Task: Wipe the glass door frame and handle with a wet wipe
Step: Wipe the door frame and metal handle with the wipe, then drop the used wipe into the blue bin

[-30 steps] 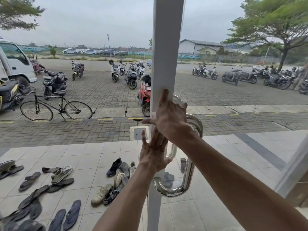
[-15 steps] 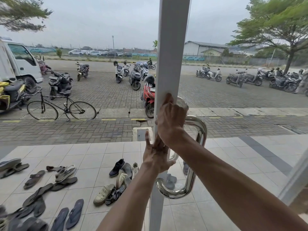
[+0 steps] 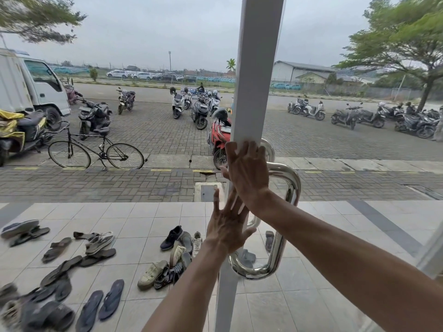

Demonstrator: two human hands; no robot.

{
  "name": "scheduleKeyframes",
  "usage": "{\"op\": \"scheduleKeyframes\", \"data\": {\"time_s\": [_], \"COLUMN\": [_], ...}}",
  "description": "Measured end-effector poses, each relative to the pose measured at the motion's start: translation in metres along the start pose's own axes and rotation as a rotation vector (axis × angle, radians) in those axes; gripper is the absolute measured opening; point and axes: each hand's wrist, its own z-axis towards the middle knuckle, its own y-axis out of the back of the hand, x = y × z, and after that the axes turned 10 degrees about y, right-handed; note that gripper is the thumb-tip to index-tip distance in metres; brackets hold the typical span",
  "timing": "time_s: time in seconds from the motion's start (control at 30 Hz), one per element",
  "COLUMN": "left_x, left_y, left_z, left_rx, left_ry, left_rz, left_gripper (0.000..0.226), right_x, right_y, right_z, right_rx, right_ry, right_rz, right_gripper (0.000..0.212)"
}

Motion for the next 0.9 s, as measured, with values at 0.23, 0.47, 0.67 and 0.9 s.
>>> {"op": "scheduleKeyframes", "data": {"time_s": [0.23,0.47,0.67,0.9], "left_x": [0.009,0.018,0.060,0.104], "left_y": [0.009,0.007,0.000,-0.023], "left_z": [-0.009,-0.015,-0.040,-0.091], "left_rx": [-0.013,-0.050,-0.065,0.135], "left_ry": [-0.014,-0.018,0.042,0.303], "left_rz": [0.012,0.030,0.050,-0.009], "left_gripper": [0.090,0.087,0.082,0.081], "right_x": [-0.020,-0.036,-0.037,0.076], "right_y": [0.029,0.035,0.041,0.032], "right_z": [0.010,0.024,0.033,-0.006], "right_rx": [0.169,0.145,-0.068,-0.272], "right_ry": [-0.085,-0.191,-0.268,-0.084], "right_rz": [0.424,0.444,0.438,0.889], "right_gripper": [0.088,0.059,0.051,0.025]}}
